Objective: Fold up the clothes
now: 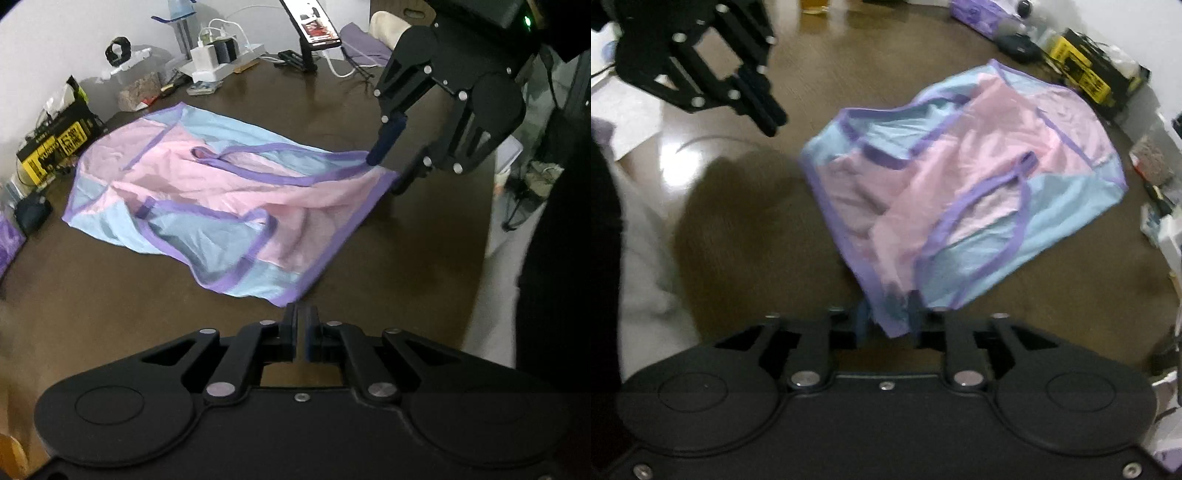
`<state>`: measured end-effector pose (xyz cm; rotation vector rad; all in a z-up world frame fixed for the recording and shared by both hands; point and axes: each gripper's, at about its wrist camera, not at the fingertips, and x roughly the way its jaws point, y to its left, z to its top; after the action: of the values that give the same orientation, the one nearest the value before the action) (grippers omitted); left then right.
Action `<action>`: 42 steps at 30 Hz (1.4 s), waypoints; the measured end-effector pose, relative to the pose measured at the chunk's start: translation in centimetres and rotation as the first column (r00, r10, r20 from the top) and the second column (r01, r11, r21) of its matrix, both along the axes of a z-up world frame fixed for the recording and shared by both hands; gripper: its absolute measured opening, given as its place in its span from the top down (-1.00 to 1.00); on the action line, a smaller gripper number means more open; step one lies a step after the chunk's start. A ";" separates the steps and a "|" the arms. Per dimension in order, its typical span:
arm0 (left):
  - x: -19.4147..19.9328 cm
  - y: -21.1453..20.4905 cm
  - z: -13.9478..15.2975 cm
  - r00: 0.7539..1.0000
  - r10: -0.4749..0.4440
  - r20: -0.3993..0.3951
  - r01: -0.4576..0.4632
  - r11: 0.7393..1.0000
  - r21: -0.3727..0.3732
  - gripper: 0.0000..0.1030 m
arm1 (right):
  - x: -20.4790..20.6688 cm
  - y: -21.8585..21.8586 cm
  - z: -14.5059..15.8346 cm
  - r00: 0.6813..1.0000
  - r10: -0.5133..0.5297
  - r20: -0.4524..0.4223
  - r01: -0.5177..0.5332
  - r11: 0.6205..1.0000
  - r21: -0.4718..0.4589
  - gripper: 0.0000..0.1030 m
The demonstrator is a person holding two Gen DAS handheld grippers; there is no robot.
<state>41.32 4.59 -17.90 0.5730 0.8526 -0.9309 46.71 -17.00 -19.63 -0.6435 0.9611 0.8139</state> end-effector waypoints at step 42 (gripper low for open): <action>13.5 -3.9 -1.9 0.938 0.326 -0.121 -0.331 0.943 -0.024 0.53 | 18.6 0.9 -3.0 0.944 -0.322 0.070 0.309 0.939 0.150 0.89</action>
<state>54.87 0.74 -19.80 0.3255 0.9948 -0.6789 65.36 -16.06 -22.68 -0.3903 0.8862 0.5530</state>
